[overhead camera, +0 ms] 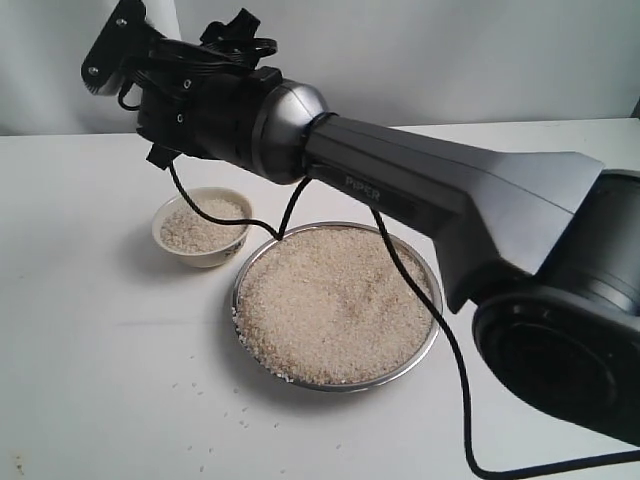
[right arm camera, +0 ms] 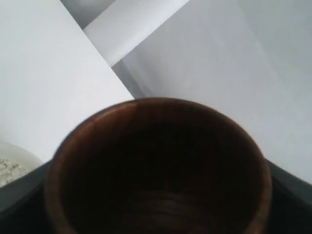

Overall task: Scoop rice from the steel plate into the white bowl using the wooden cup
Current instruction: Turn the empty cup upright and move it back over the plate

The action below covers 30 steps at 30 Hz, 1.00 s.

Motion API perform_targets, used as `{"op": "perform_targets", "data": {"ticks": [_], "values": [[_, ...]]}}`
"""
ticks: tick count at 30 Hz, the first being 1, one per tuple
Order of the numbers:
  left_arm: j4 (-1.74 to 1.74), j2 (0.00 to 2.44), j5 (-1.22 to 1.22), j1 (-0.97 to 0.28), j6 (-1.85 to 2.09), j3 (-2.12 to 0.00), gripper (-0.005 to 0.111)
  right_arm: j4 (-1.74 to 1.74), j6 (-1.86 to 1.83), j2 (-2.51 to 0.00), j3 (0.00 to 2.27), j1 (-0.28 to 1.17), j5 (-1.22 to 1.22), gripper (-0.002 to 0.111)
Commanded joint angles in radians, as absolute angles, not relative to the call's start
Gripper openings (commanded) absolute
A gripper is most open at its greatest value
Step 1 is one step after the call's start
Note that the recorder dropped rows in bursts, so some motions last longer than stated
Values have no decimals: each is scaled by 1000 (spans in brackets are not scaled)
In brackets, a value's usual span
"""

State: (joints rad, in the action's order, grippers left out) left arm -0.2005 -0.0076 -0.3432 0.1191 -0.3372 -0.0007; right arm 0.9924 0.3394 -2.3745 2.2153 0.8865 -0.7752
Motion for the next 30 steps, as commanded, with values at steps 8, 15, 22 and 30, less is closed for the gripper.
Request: {"op": "perform_targets", "data": {"ticks": [8, 15, 22, 30], "values": [[-197, 0, -337, 118, -339, 0, 0, 903, 275, -2244, 2204, 888, -1053, 0], [-197, 0, -337, 118, -339, 0, 0, 787, -11, -2079, 1943, 886, -1086, 0], [-197, 0, -337, 118, -339, 0, 0, 785, -208, -1977, 1656, 824, -985, 0], [-197, 0, -337, 118, -339, 0, 0, 921, -367, -2049, 1535, 779, -827, 0]]}}
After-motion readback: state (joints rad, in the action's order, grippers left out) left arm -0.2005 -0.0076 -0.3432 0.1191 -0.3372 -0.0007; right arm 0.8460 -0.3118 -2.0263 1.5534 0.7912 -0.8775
